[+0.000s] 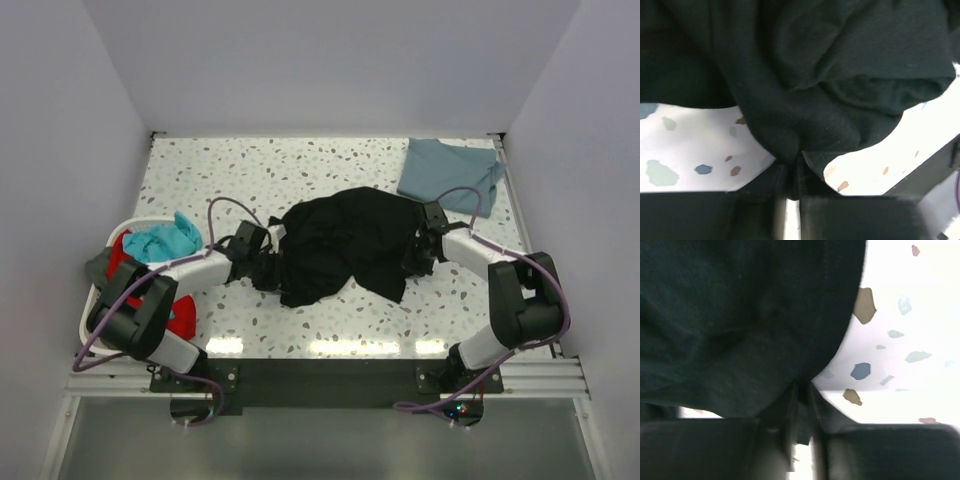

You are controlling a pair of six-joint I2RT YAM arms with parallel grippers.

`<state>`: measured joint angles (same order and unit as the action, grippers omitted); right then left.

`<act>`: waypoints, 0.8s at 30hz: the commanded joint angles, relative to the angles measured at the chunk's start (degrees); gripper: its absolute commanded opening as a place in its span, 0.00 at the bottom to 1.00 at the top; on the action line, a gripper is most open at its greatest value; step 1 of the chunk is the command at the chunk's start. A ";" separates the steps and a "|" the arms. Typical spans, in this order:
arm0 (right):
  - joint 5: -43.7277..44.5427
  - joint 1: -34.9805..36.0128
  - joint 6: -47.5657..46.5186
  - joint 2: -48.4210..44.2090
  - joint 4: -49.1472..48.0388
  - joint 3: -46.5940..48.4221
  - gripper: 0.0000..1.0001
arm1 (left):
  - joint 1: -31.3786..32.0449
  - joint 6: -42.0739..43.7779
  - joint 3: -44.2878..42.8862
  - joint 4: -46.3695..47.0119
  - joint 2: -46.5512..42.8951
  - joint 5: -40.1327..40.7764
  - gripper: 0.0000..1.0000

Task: Fold and stack the t-shirts
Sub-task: Flatten the tshirt out

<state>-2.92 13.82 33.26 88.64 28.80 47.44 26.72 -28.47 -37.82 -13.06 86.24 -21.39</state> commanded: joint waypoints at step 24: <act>24.70 0.15 0.23 -29.48 19.02 29.37 0.00 | -11.43 5.18 -40.82 -21.22 -22.85 38.17 0.00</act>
<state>11.51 13.87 33.06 64.93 44.40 73.12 15.99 -24.49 -73.10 -32.60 67.66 8.99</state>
